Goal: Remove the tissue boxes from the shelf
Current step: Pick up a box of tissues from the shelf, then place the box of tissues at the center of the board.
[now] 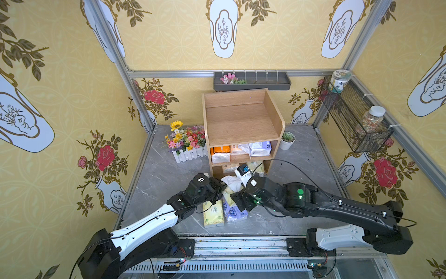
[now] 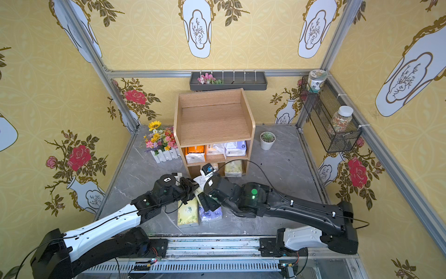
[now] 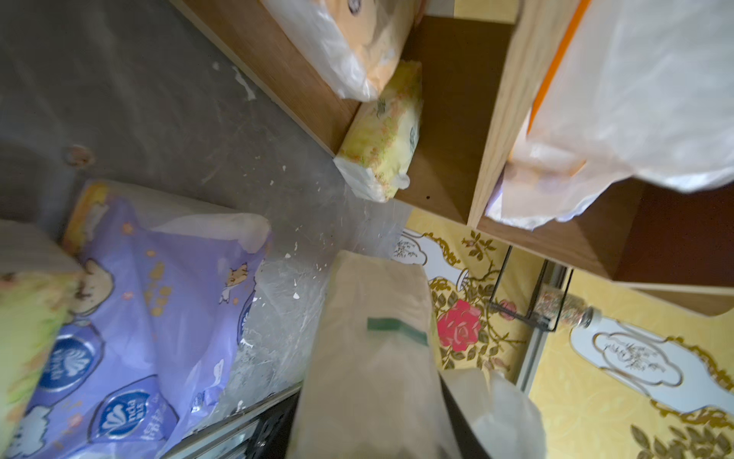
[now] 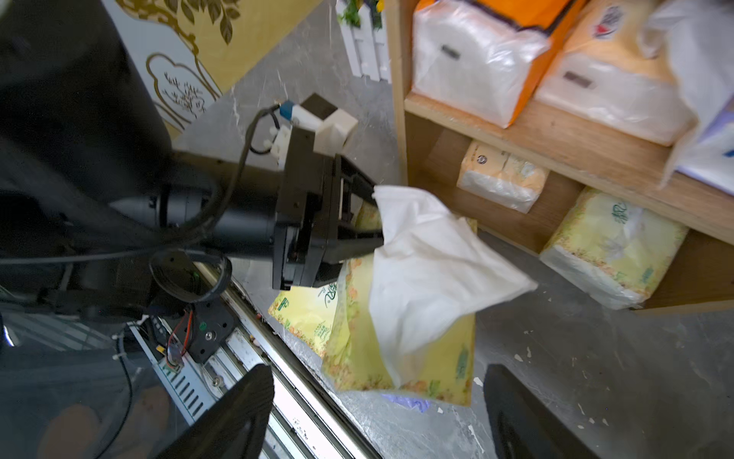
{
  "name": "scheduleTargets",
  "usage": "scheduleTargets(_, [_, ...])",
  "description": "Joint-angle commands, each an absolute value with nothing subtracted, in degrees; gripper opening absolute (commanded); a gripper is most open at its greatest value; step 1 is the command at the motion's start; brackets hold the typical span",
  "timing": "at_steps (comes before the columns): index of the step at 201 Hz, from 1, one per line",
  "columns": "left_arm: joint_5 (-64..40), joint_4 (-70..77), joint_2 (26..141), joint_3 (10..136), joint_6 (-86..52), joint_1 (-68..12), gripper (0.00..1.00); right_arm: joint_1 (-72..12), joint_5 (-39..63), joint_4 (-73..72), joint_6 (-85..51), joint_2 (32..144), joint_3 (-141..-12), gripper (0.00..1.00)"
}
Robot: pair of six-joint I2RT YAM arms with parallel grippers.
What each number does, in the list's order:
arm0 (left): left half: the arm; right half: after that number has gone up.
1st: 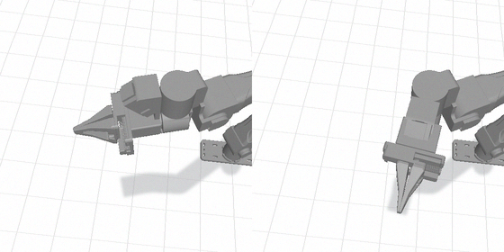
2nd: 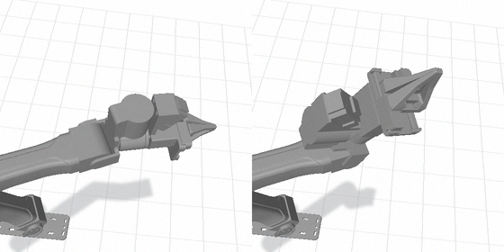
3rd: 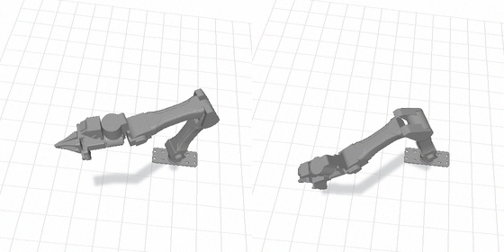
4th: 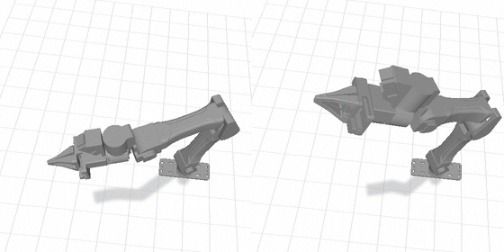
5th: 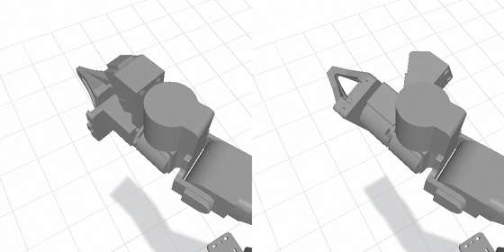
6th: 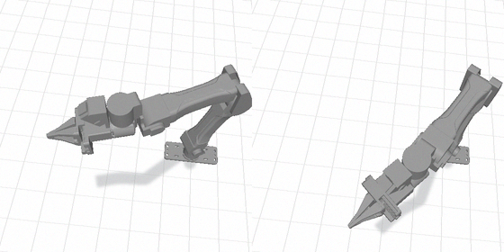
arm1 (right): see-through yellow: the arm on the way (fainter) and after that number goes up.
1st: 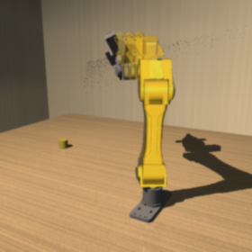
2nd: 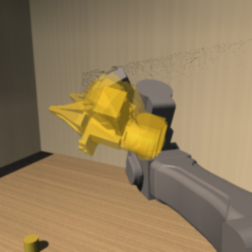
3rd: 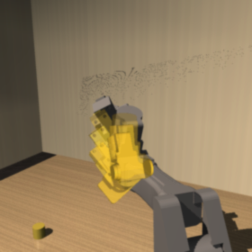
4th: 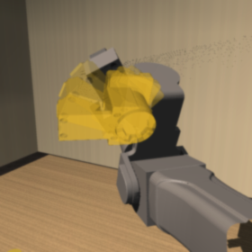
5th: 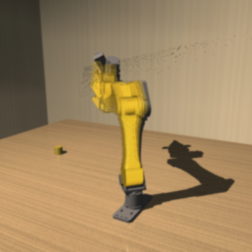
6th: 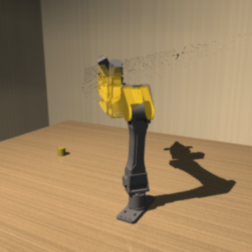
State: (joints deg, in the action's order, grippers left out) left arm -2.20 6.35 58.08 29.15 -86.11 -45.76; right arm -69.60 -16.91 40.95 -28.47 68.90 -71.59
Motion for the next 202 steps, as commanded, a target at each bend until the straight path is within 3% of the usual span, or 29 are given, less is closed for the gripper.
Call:
scheduleTargets(1, [-6.18, 14.83, 61.56, 30.58, -77.31, -47.88, 0.24, -64.51, -13.48, 44.33, -32.13, 65.29, -71.48, 0.87])
scheduleTargets(75, [-6.04, 31.21, 79.0, 32.49, -75.7, -56.62, 0.25, -50.15, -6.12, 58.94, -35.25, 62.14, -74.66, 0.87])
scheduleTargets(111, [-3.36, 31.31, 85.24, 37.12, -73.67, -57.61, 0.26, -44.84, -3.98, 56.42, -39.65, 56.91, -67.33, 0.87])
scheduleTargets(155, [-2.57, 31.44, 93.01, 40.09, -76.15, -57.78, 0.23, -30.3, 11.65, 50.06, -42.36, 53.81, -59.64, 0.87])
scheduleTargets(202, [-2.96, 32.46, 98.82, 42.48, -75.19, -58.78, 0.27, -27.86, 14.84, 44.31, -41.97, 52.93, -52.64, 0.86])
